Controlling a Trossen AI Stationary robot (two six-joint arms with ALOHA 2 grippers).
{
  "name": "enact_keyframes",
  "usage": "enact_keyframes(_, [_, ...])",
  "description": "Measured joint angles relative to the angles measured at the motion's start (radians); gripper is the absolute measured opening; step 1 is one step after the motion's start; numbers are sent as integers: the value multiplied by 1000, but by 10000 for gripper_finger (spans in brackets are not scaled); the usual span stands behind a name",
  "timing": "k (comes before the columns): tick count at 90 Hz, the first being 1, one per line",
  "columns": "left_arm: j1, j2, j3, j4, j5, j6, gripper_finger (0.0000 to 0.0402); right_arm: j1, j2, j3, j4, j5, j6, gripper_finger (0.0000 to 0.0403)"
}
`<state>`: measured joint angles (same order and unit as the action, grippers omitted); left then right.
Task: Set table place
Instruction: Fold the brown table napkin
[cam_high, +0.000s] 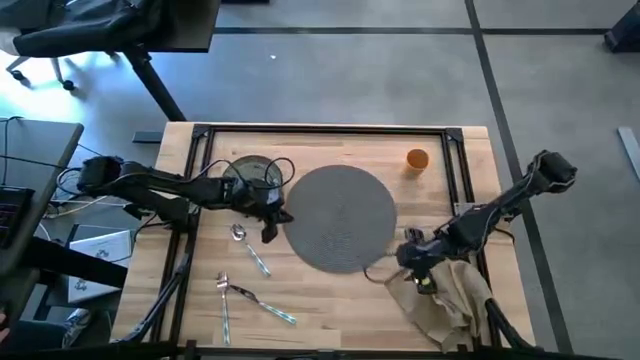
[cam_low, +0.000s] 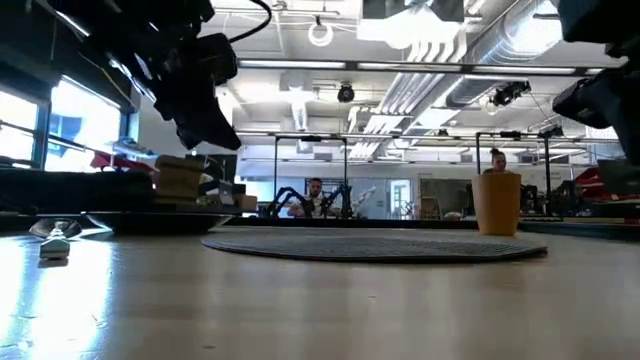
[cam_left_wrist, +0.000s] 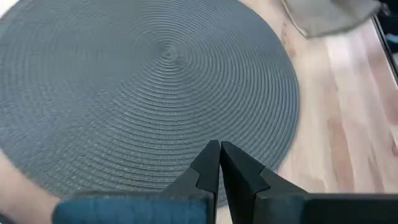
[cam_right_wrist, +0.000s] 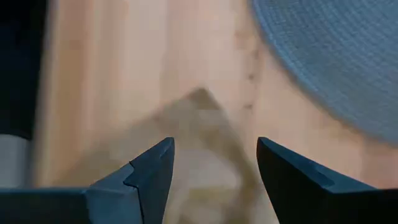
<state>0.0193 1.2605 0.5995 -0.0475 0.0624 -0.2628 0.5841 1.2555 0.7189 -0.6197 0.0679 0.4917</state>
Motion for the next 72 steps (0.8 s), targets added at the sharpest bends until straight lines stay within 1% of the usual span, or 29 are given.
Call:
enact_keyframes(7, [1, 15, 0, -2, -1, 2, 0, 5, 38, -11, 2, 26, 0, 209])
enact_keyframes(19, [0, 23, 0, -1, 0, -2, 0, 6, 94, -15, -7, -14, -2, 209])
enact_keyframes(39, [0, 19, 0, -13, -9, -117, 0, 6, 106, -15, -41, -13, 14, 209])
enact_keyframes(48, [0, 19, 0, -20, -46, -162, 0, 6, 106, -15, -52, 12, 48, 209])
enact_keyframes(54, [0, 19, 0, -21, -63, -158, 0, 6, 106, -15, -52, 39, 47, 209])
enact_keyframes(66, [4, 19, 0, -12, -124, -90, 0, -5, 106, -15, -53, 144, -52, 209])
enact_keyframes(72, [17, 18, 0, 5, -135, -85, 0, -16, 106, -15, -56, 132, -63, 209])
